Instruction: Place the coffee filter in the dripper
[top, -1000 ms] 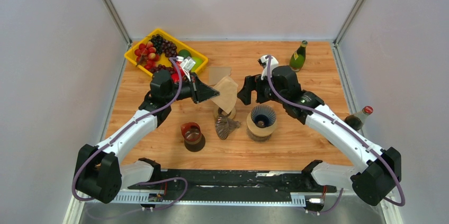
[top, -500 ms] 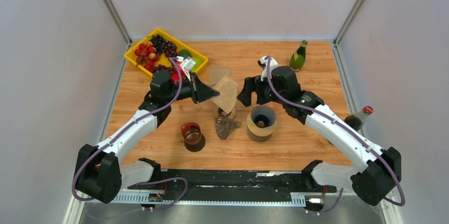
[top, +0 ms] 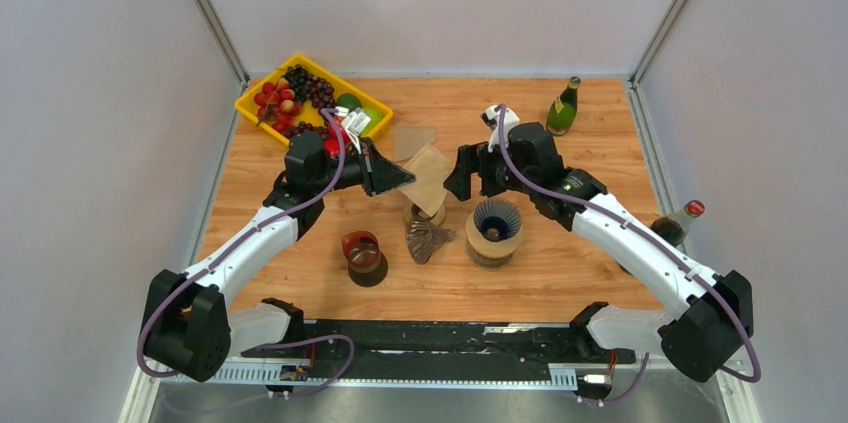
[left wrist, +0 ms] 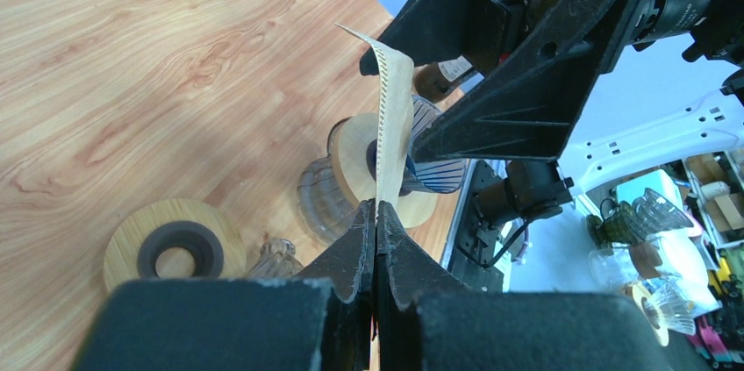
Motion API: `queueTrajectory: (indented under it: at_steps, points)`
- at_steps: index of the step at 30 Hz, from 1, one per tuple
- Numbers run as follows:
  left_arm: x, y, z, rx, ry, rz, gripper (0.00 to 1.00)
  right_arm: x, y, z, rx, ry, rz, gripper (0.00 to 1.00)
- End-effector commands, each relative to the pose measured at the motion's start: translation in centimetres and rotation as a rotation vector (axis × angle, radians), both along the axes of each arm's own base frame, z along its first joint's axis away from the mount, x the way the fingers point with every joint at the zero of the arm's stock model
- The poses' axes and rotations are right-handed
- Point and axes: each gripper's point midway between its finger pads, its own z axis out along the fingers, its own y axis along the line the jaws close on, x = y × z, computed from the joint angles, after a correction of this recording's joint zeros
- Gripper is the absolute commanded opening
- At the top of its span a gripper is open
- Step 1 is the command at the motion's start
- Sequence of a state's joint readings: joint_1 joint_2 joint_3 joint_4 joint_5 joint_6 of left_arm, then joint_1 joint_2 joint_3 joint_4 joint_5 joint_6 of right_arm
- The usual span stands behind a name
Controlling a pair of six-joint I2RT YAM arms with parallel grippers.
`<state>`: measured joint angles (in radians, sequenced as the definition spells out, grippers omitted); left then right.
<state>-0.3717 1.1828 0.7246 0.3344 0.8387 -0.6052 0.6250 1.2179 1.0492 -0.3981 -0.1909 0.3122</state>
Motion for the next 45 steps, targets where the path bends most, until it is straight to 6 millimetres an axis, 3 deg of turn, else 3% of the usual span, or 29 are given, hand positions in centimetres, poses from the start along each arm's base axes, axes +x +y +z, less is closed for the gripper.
queueTrajectory:
  at_steps: [1,5,34,45]
  points:
    - [0.0,-0.3,1.9,-0.032,-0.060,-0.024,0.00,1.7,-1.8,1.9,0.003,-0.083,-0.140,0.98]
    - [0.0,-0.3,1.9,-0.032,-0.058,-0.025,0.00,1.8,-2.5,1.6,-0.016,-0.085,-0.174,0.98]
    - [-0.1,-0.4,2.2,-0.041,-0.069,-0.038,0.00,0.6,1.2,2.6,0.078,-0.056,0.024,0.97]
    - [-1.5,-0.7,3.6,-0.118,-0.080,-0.104,0.00,-0.4,3.7,4.4,0.237,-0.108,0.144,0.86]
